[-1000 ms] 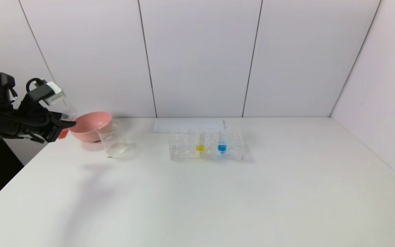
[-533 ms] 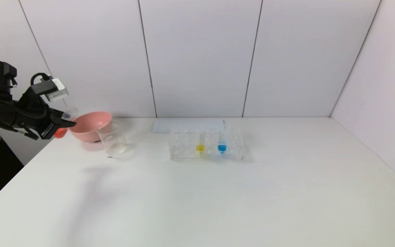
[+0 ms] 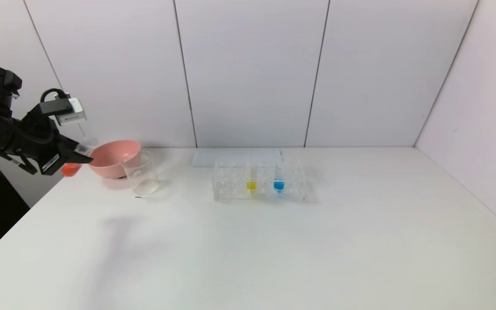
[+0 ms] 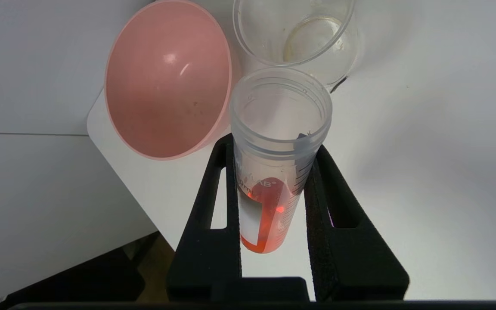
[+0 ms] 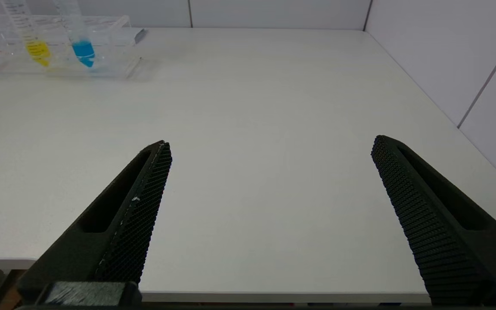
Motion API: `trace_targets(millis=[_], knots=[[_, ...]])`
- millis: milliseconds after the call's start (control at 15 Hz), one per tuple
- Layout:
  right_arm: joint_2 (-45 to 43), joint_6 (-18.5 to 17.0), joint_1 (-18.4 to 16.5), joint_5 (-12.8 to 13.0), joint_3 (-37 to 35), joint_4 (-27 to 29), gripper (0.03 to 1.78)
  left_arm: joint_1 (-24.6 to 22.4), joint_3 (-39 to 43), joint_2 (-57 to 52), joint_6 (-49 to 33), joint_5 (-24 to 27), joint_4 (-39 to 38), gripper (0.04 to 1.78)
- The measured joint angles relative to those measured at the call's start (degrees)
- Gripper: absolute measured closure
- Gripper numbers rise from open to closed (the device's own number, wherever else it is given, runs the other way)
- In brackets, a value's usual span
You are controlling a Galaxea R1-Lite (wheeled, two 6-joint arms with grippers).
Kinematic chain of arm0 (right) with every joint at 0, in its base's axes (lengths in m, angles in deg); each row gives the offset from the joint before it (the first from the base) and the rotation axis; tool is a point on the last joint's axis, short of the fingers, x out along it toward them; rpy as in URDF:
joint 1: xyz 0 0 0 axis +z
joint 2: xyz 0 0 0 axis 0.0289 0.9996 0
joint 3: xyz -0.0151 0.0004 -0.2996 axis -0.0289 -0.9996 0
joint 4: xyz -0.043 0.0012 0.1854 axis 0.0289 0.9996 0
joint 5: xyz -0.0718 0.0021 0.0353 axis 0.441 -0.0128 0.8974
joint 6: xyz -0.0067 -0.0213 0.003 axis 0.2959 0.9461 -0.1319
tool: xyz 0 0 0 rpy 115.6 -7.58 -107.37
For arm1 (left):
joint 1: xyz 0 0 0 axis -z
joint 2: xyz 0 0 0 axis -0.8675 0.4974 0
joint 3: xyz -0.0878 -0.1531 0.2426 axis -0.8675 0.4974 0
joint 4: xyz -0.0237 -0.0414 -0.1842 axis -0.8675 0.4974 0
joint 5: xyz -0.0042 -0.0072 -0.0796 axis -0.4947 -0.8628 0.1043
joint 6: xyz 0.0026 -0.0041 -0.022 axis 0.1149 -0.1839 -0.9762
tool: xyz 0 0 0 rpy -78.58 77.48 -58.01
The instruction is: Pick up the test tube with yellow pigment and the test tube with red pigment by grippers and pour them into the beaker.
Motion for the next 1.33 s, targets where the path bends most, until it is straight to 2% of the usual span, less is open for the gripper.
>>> trace_targets(millis=[133, 1067, 1333], knots=[[0.0, 0.0, 0.0, 0.0, 0.0, 0.0, 0.11, 0.0, -2.8, 0.6, 2.2, -0.3, 3.6, 1.38], [0.0, 0.0, 0.0, 0.0, 0.0, 0.0, 0.11, 0.7, -9.6, 5.0, 12.7, -0.9, 5.0, 1.38], [0.0, 0.0, 0.0, 0.0, 0.0, 0.0, 0.11, 2.3, -13.7, 7.1, 13.9, -4.0, 10.1, 1.38]])
